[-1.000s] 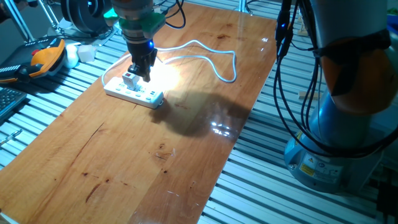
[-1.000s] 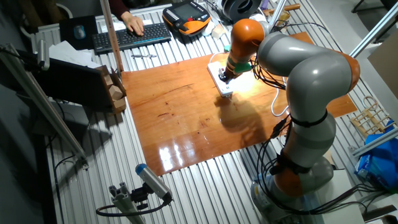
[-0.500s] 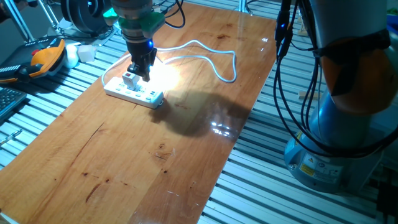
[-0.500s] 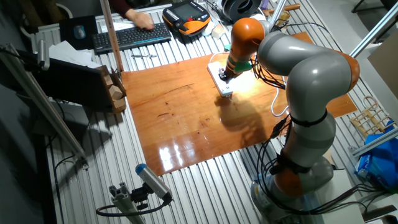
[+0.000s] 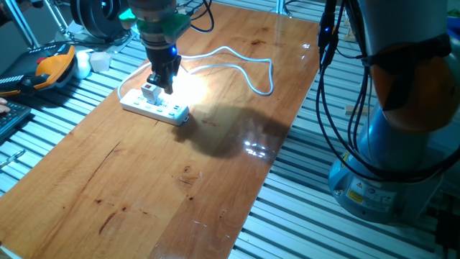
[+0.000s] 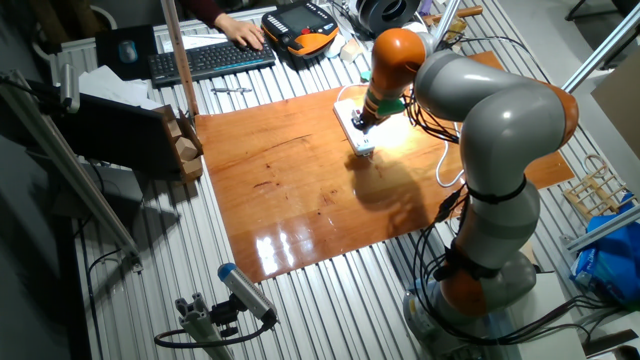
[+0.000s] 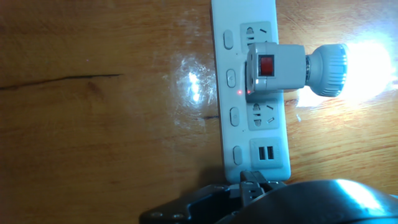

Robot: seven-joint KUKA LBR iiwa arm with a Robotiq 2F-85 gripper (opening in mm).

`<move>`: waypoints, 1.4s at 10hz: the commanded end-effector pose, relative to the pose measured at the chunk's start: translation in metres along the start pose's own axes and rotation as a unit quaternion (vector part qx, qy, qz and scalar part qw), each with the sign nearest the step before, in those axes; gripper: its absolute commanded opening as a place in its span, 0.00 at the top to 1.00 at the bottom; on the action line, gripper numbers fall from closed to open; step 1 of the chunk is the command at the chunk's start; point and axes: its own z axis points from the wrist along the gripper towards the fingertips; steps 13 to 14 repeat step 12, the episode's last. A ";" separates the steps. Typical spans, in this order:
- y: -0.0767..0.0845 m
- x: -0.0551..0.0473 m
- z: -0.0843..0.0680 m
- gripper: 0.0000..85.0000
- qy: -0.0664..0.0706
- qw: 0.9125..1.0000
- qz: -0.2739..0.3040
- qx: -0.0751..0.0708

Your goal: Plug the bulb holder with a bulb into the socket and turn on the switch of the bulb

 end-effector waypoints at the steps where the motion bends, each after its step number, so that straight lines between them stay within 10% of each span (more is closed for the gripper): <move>1: -0.001 -0.001 0.000 1.00 -0.002 1.000 -0.001 0.001; 14: -0.002 -0.003 0.001 1.00 -0.001 1.000 -0.002 0.002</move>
